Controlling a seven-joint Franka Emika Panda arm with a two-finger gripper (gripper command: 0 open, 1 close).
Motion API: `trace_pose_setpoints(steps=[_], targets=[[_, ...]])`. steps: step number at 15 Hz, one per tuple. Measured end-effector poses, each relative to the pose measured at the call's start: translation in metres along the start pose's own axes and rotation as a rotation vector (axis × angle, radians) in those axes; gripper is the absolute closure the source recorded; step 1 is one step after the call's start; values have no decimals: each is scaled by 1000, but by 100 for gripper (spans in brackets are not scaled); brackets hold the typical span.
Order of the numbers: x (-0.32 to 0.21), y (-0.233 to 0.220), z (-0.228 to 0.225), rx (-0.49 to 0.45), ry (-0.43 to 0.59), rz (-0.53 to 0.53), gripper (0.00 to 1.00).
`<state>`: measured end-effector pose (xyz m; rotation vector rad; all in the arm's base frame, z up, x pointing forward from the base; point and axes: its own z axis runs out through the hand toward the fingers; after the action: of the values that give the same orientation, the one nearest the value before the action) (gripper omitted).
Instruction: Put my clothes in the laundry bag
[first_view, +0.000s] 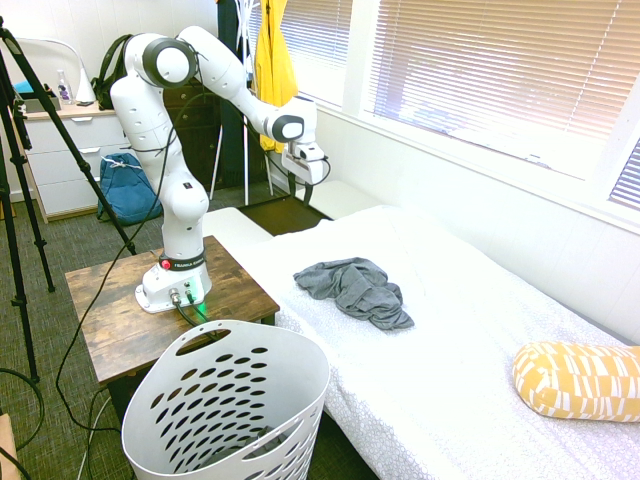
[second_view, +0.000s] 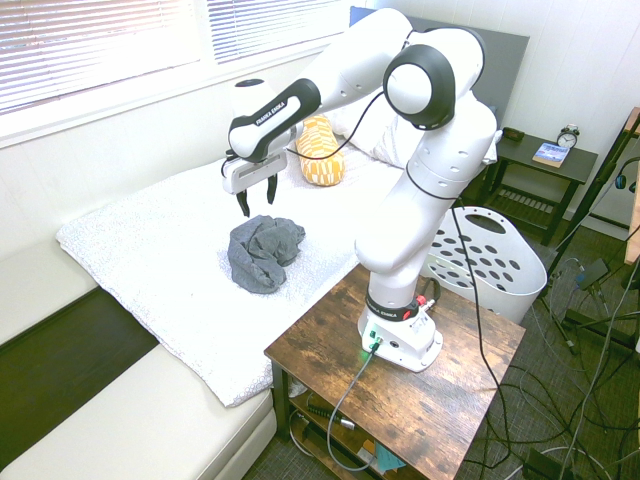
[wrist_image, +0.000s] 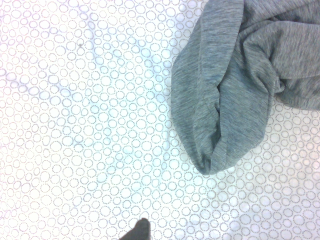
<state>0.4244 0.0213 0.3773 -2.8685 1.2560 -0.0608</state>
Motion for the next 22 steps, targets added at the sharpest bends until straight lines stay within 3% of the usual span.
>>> trace_pose_setpoints(steps=[5,8,14,22], targets=[[22,-12,-3,22,40,6,0],[53,-22,20,15,106,-29,0],[104,-39,104,-28,163,-53,0],[175,-67,239,-131,149,-62,0]])
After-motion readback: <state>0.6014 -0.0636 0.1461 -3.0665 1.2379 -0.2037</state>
